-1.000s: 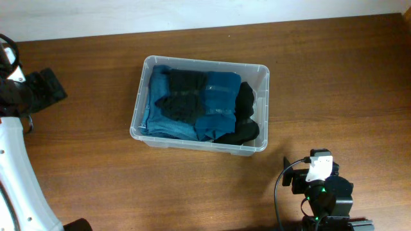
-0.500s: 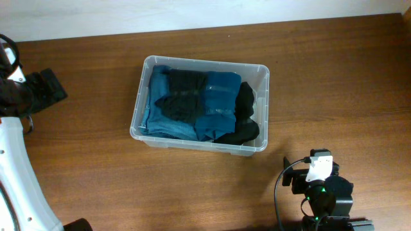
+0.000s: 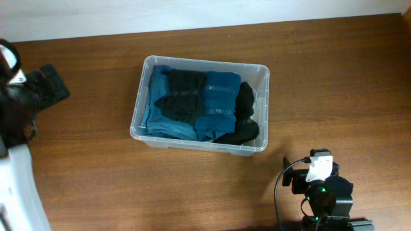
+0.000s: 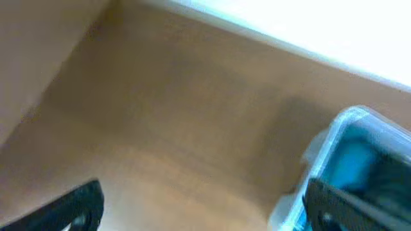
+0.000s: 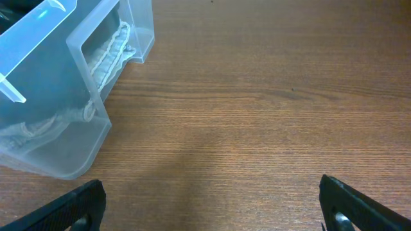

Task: Pack container

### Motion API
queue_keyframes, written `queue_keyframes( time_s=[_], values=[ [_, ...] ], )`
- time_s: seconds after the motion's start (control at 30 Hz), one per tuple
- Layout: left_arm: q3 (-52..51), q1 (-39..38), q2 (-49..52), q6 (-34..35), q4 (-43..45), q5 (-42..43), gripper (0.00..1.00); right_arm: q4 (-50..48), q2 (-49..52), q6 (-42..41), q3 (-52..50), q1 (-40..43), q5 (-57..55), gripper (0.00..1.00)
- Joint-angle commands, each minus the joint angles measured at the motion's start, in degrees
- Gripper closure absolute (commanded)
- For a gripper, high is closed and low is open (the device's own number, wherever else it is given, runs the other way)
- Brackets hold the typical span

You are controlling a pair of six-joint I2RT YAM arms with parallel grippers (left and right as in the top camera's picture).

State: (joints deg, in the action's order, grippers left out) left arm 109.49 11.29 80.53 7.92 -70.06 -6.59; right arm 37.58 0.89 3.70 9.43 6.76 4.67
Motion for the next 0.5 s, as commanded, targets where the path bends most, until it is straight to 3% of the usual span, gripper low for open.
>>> queue_keyframes(
  time_s=[0.0, 0.13, 0.47],
  values=[
    [-7.85, -3.76, -8.41, -7.87, 6.62, 4.22, 0.00, -0.11, -0.68, 0.35, -0.33, 0.39, 0.92, 0.02],
    [-22.84, -7.43, -17.27, -12.85, 17.53, 8.09, 0.00, -0.13, -0.68, 0.35, -0.33, 0.39, 0.94, 0.02],
    [-62.58, -10.82, -40.02, -12.74, 40.17, 14.53, 0.00, -0.13, -0.68, 0.35, -0.33, 0.39, 0.92, 0.02]
  ],
)
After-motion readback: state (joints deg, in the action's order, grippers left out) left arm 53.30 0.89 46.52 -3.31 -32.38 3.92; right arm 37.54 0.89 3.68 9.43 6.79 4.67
